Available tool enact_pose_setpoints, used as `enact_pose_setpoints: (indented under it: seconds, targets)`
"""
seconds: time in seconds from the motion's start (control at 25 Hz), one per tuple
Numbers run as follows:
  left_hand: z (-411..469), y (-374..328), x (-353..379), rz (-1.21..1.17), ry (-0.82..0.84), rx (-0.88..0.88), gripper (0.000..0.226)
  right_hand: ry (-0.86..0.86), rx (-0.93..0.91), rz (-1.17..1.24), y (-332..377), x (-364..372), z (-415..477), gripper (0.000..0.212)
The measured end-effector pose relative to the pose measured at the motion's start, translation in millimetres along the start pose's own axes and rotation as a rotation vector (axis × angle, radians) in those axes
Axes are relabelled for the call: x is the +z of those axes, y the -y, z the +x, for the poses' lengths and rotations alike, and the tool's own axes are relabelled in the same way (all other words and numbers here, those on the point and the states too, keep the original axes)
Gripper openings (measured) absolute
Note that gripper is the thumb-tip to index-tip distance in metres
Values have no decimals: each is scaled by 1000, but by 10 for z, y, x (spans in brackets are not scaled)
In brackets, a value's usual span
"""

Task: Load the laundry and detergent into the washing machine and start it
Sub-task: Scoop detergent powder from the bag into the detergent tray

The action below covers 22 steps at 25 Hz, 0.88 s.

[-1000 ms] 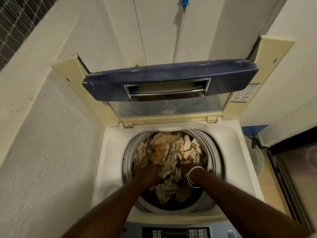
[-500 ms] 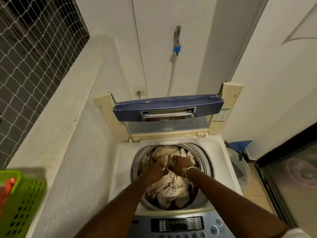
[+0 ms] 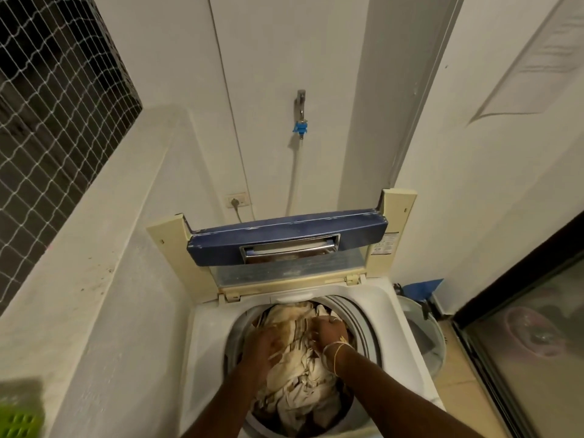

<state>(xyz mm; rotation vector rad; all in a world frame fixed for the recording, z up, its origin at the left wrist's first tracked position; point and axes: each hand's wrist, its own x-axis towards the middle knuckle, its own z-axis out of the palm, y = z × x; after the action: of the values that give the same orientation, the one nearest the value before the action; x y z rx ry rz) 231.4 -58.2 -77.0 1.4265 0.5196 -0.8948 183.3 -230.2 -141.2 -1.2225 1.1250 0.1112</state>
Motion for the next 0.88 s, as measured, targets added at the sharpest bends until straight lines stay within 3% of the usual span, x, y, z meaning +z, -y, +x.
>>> enact_pose_setpoints:
  seconds: [0.12, 0.24, 0.4, 0.52, 0.64, 0.88]
  targets:
    - [58, -134, 182, -236, 5, -24, 22, -40, 67, 232, 482, 81, -492, 12]
    - [156, -264, 322, -430, -33, -57, 26, -54, 131, 419, 584, 193, -411, 19]
    - [325, -313, 466, -538, -84, -66, 35, -101, 173, 611, 635, 401, -314, 30]
    - [378, -362, 543, -630, -106, -77, 36, -111, 202, 789, 705, 446, -245, 13]
    - [393, -410, 610, -721, -103, -63, 26, -107, 192, 816, 746, 459, -234, 16]
    - [620, -310, 565, -732, -59, -43, 37, -106, 144, 796, 713, 484, -90, 18]
